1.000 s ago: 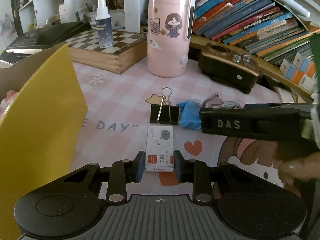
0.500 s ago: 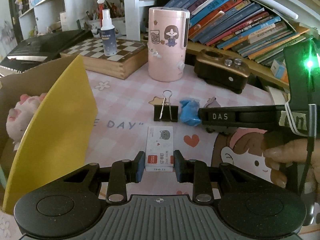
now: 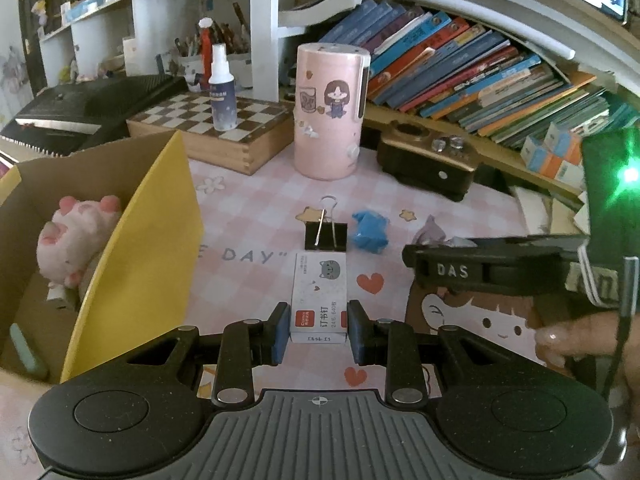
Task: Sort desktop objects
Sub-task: 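Lift the white card with the left tool while the right tool lifts the toy car toward the box, then carry the white card with the left tool while the right tool carries the toy car over the yellow box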
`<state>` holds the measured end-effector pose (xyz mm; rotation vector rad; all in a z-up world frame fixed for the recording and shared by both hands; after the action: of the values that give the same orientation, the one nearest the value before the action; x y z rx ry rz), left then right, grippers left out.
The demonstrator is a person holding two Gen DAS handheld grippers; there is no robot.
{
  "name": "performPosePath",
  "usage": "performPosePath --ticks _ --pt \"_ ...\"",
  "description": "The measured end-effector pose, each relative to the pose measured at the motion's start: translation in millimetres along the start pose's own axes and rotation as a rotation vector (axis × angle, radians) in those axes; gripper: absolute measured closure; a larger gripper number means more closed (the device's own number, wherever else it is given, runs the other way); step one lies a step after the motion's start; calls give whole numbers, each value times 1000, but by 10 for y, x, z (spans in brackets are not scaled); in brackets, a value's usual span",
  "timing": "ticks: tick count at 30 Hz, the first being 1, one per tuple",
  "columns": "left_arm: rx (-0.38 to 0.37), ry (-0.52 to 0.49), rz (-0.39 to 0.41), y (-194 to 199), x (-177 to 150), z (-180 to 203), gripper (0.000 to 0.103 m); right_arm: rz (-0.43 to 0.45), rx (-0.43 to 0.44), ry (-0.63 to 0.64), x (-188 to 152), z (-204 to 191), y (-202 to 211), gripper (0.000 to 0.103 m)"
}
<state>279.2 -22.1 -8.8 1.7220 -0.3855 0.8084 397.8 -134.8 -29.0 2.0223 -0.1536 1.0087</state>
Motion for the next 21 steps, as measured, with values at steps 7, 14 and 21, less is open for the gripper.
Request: performPosePath --ticks 7,14,21 --pt "-19 5 10 203 -52 -91 74 15 12 -57 -144 -150 335 44" --pt "-41 21 35 410 -78 -207 74 38 19 -72 -254 -397 656 44" --pt "-62 8 53 564 -181 -353 74 53 16 -77 -355 -670 881 44"
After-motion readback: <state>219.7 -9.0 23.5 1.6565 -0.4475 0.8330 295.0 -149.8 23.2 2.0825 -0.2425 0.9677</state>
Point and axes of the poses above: each gripper's, at about its wrist camera, not at the fingertips, and y roughly against the way its jaws point, z to its right, x to its top, the point moved 7 cm from there along -y, roughly the way its jaws point, and after that the axes turned 14 degrees about x, right-handed, at the moved point
